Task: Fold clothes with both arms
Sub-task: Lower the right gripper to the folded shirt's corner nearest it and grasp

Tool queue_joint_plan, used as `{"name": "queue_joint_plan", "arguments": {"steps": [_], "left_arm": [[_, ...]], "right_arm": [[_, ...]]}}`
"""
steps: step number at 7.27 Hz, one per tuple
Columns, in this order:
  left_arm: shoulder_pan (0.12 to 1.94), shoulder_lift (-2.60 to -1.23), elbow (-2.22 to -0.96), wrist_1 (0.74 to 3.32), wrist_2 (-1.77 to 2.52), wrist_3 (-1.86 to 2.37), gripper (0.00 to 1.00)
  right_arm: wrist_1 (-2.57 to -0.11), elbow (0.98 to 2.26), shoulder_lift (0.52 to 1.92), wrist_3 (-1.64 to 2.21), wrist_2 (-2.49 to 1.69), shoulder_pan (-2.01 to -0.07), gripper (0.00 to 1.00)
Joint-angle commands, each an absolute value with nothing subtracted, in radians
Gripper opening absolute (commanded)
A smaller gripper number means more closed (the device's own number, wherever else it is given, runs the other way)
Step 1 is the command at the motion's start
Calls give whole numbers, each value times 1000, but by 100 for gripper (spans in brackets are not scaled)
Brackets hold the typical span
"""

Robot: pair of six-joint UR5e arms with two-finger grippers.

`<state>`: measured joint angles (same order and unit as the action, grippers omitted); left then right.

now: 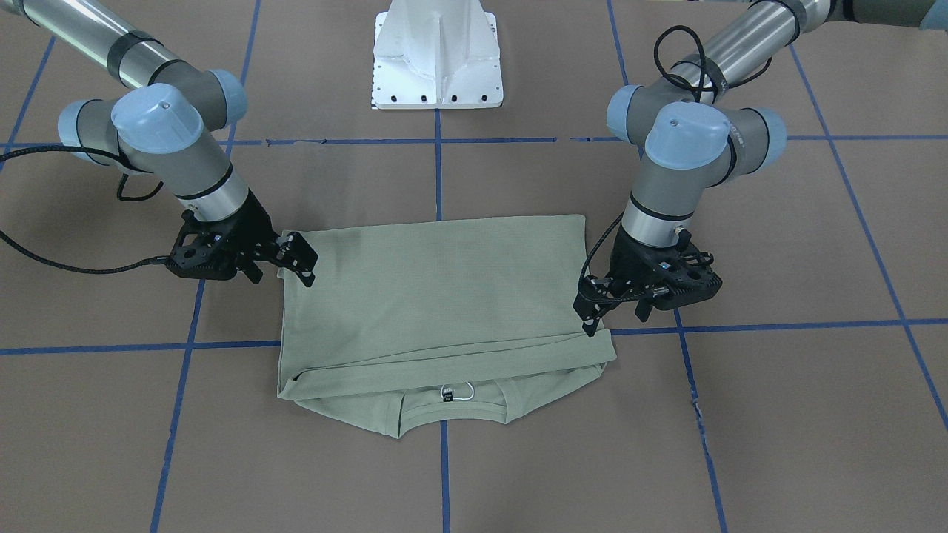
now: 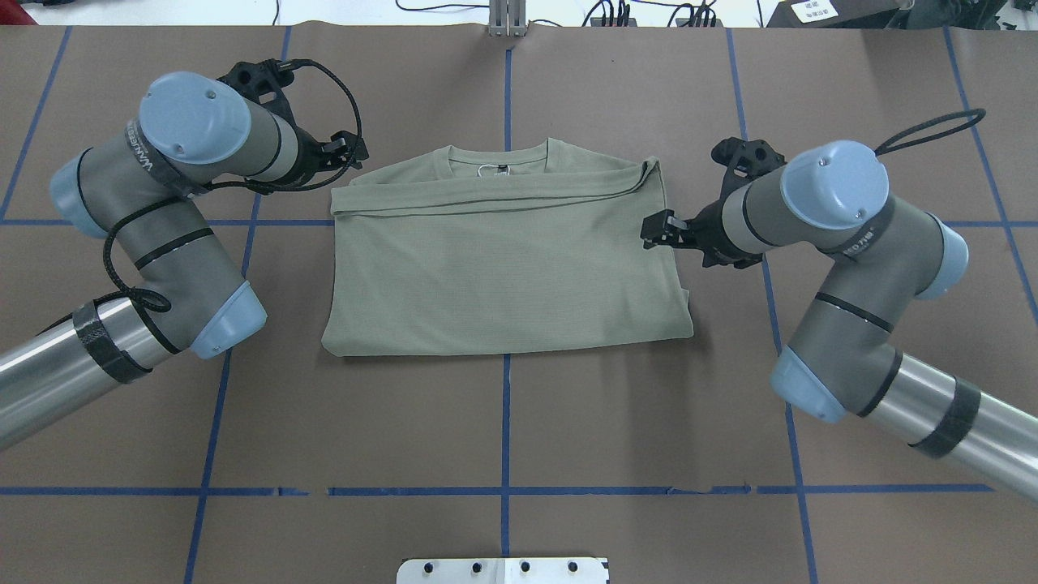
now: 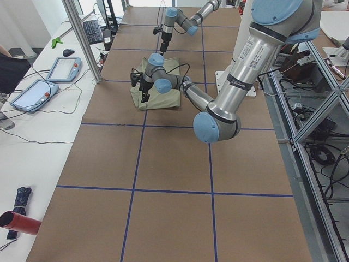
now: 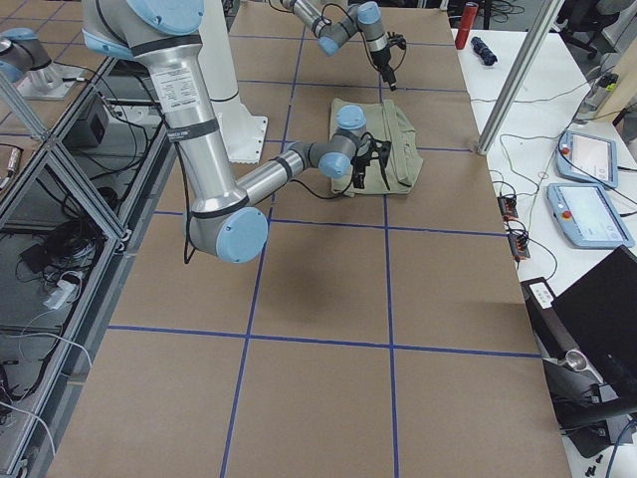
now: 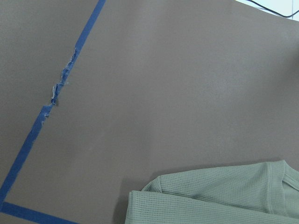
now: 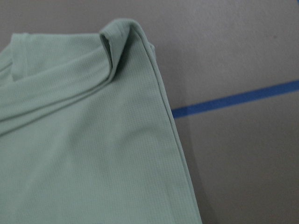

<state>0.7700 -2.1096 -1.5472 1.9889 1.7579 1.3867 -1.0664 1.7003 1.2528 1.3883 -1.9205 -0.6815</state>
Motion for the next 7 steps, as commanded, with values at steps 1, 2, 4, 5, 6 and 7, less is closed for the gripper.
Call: {"name": "queue_joint_plan", "arguments": {"steps": [1, 2, 4, 5, 6, 7], "left_arm": [[770, -2109, -1555, 1990, 1758, 1387, 100], [769, -2108, -1558, 1990, 1758, 1387, 100], [770, -2108, -1559, 1990, 1758, 1387, 100], [770, -2108, -1559, 1990, 1758, 1387, 100], [770, -2108, -1559, 1990, 1758, 1387, 100], [770, -2106, -1559, 1990, 1758, 1387, 100]], "right_arm": [[-1068, 1743, 1322, 1391, -1918, -609, 100], [-1069, 1738, 1322, 1391, -1914, -603, 100], [-1074, 1726, 1313, 1393, -1914, -591, 92], [-1074, 1726, 1312, 1393, -1916, -588, 75], [-1074, 1724, 1310, 1393, -1916, -578, 70], [-1074, 1726, 1310, 1393, -1924, -578, 40]]}}
